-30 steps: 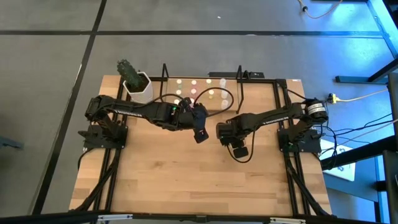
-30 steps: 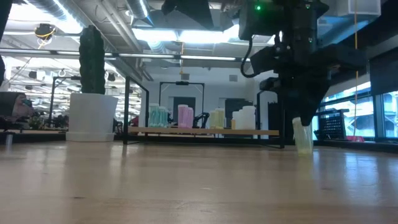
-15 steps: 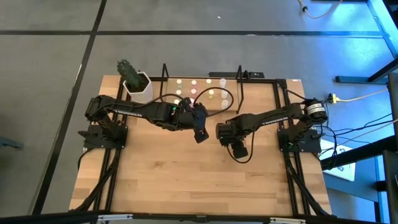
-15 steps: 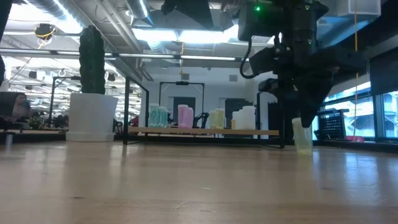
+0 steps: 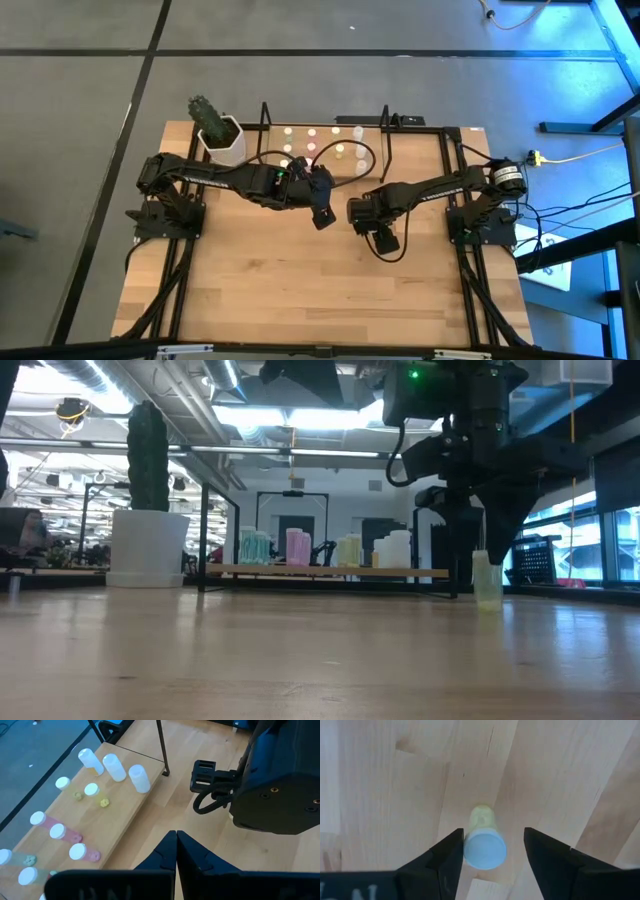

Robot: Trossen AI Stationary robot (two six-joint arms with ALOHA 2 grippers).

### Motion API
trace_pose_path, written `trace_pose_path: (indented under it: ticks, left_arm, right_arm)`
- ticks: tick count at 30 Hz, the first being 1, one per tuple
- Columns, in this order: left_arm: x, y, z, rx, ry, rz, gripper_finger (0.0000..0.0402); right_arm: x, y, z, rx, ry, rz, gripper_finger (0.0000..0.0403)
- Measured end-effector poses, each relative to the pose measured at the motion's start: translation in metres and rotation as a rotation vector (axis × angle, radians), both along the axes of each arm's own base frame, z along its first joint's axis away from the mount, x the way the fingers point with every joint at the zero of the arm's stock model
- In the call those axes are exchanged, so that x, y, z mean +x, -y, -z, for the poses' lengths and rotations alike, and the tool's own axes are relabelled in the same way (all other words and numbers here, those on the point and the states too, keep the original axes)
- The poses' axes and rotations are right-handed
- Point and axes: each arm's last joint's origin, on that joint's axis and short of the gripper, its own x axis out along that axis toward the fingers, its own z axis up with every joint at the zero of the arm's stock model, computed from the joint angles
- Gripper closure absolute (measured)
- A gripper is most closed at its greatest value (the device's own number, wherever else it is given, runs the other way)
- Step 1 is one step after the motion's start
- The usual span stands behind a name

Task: Pick and place medicine bottles onto shelf by color
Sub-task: Put the yellow pill bottle on the shelf aligned with the other yellow pill bottle

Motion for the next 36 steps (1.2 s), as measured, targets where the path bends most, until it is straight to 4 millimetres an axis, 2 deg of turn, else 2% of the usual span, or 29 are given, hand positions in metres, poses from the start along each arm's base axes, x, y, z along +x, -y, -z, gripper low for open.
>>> trace_pose_path:
  ticks: [5,20,27,36]
  left_arm:
    - [0.0,0.0,0.0,0.0,-0.002,0.0,0.0401]
    - [-0.001,0.0,0.0,0.003,-0.01,0.003,0.0401]
    - [-0.004,0.002,0.003,0.007,-0.048,0.007,0.0401]
    - [-0.006,0.01,0.004,0.006,-0.061,0.027,0.0401]
  right_arm:
    - [-0.001,0.0,-0.003,0.0,0.0,0.001,0.0193]
    - [0.005,-0.002,-0.037,0.036,0.009,-0.002,0.0193]
    - [-0.008,0.0,-0.073,0.047,0.133,0.001,0.0193]
    - [-0.048,0.003,-0.131,0.099,0.36,0.123,0.0193]
